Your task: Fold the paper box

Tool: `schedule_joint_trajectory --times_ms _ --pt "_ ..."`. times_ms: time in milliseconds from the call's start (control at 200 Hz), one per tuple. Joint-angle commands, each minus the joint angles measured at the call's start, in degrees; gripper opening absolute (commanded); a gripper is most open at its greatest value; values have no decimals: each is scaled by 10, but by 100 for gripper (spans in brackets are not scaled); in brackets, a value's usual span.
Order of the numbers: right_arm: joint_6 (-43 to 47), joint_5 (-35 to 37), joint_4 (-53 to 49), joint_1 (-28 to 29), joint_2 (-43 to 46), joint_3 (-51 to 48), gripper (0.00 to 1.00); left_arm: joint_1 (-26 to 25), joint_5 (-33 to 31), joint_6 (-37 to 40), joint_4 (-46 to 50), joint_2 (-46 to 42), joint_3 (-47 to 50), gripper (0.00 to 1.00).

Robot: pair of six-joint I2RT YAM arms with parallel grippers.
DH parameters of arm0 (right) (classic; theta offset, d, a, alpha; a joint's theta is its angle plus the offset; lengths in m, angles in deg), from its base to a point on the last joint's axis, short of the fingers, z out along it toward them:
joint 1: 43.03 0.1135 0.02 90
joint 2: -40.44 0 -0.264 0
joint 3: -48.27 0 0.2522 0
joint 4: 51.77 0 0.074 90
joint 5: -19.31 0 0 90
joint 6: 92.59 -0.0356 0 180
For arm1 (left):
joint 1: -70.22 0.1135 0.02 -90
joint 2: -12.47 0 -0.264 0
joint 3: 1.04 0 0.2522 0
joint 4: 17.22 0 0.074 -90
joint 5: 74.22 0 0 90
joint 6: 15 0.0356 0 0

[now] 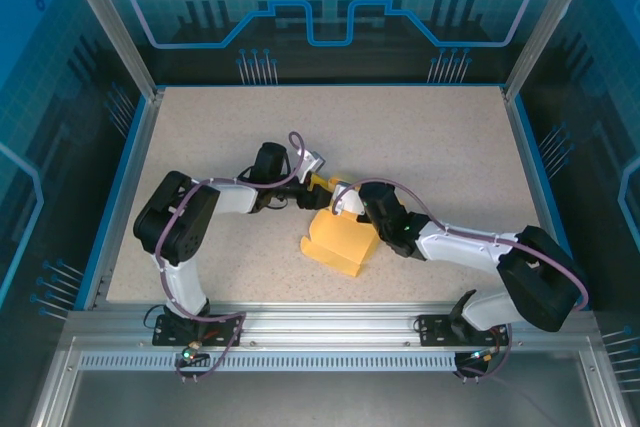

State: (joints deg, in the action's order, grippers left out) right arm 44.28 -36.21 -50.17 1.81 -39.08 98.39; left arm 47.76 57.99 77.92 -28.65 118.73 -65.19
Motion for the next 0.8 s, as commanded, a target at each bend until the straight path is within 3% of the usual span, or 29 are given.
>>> schedule_joint_trajectory --times_ms 0,535,795 --pt "9 1 35 1 -5 -9 1 -1 -16 0 -24 6 6 63" --pt "8 15 71 12 -25 -30 1 -3 -34 23 -30 2 29 68" --pt "-4 11 71 15 -27 -31 1 -6 -51 25 -43 10 31 65"
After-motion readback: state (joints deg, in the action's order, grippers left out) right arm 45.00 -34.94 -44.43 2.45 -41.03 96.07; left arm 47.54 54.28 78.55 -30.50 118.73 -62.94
